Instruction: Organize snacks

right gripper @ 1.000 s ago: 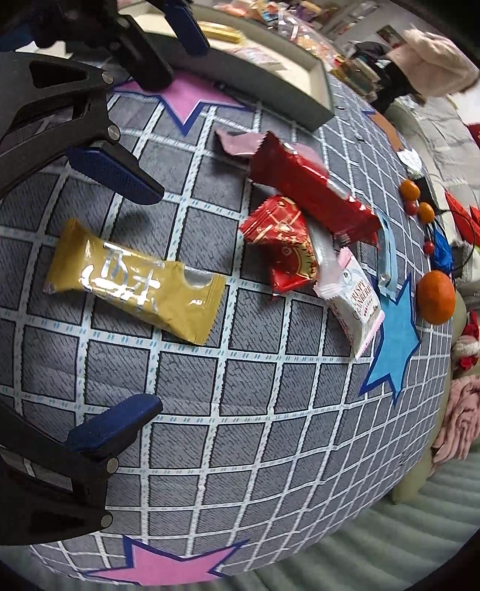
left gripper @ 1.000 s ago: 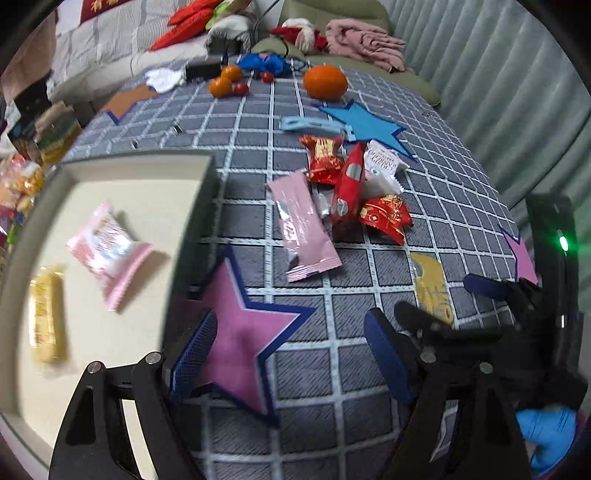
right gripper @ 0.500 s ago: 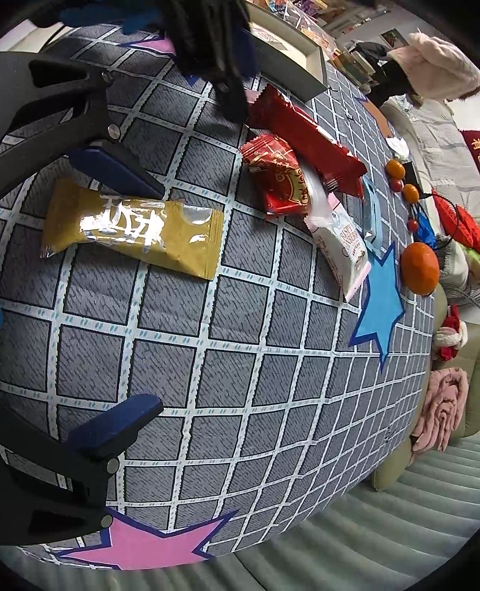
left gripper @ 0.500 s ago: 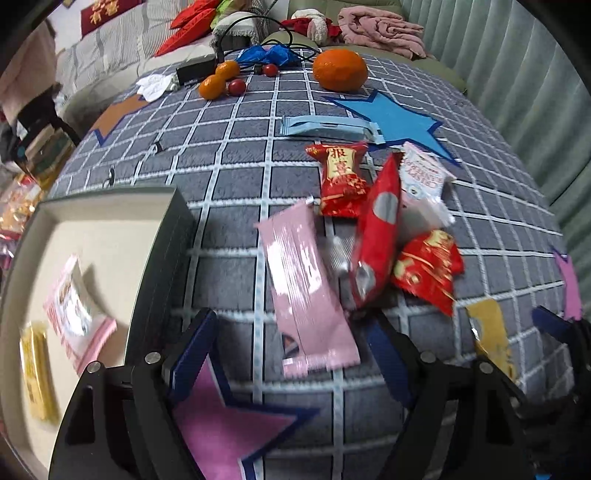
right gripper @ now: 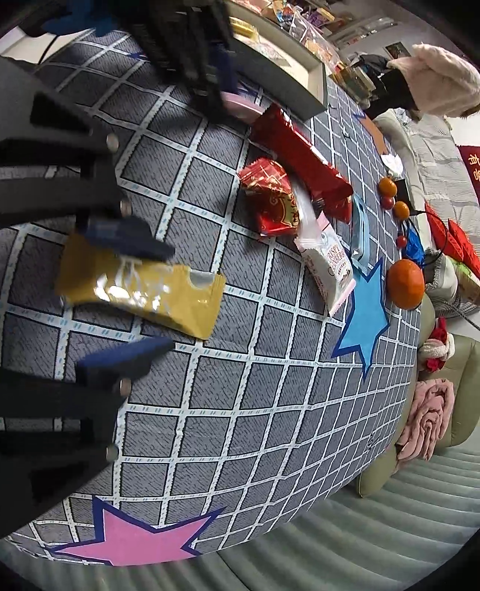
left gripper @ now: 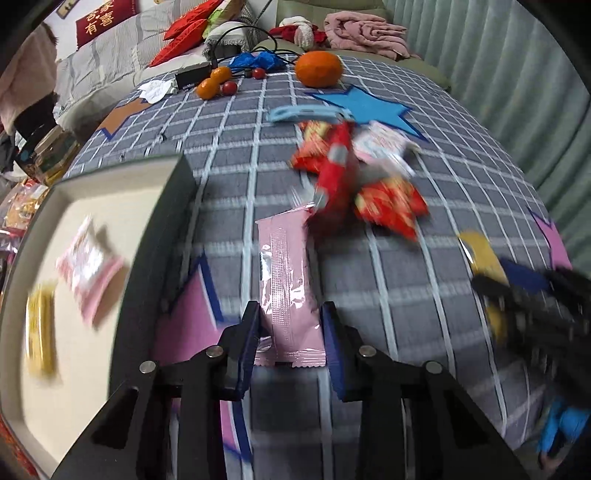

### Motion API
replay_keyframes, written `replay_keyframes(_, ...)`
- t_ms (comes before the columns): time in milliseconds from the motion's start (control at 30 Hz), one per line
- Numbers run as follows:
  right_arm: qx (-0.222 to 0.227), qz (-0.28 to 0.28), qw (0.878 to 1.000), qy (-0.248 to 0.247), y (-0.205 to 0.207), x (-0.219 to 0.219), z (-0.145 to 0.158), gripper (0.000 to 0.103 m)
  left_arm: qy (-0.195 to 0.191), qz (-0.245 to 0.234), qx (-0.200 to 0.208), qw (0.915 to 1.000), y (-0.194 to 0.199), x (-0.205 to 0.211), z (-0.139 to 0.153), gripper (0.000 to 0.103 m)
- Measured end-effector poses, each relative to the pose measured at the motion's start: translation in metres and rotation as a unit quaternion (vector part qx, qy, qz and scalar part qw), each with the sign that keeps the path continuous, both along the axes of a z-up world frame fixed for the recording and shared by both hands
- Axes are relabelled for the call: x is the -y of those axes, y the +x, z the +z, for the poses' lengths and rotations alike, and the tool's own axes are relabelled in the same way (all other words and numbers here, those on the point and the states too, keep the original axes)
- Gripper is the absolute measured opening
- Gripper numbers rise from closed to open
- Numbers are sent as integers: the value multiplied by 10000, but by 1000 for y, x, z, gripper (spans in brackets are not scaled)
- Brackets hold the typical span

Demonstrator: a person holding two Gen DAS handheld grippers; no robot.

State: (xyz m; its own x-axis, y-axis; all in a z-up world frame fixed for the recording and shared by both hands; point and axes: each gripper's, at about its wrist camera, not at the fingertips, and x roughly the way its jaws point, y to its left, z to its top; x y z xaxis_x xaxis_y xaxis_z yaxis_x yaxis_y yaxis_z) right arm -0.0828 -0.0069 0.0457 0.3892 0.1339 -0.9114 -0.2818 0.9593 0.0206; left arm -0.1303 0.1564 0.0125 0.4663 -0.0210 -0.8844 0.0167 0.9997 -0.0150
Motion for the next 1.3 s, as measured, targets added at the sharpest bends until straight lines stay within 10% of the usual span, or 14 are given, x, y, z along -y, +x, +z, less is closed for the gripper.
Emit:
replay_keyframes(100, -29, -34, 10000, 64, -7, 13, 2, 37, -33, -17, -25, 10000, -23, 3, 1, 45)
replay_keyframes(167, -16, -51, 10000, 14, -15, 25, 3, 37, -83, -8, -52, 10000, -30, 1, 1, 83)
replay_keyframes(267, -72, -70, 9998, 146, -24, 43, 5, 41, 47, 88, -31, 9999, -25, -1, 0, 86)
replay_keyframes(367, -124, -397, 9990, 149, -26, 58, 3, 92, 53, 53, -119, 9999, -11, 2, -4, 88)
replay_keyframes(467, -195, -637, 9976, 206, -20, 65, -1, 92, 106, -123, -135, 9998, -1, 10, -9, 103)
replay_keyframes(1300, 456, 22, 9989, 41, -19, 33, -14, 103, 42, -228, 560, 9982, 0, 16, -14, 103)
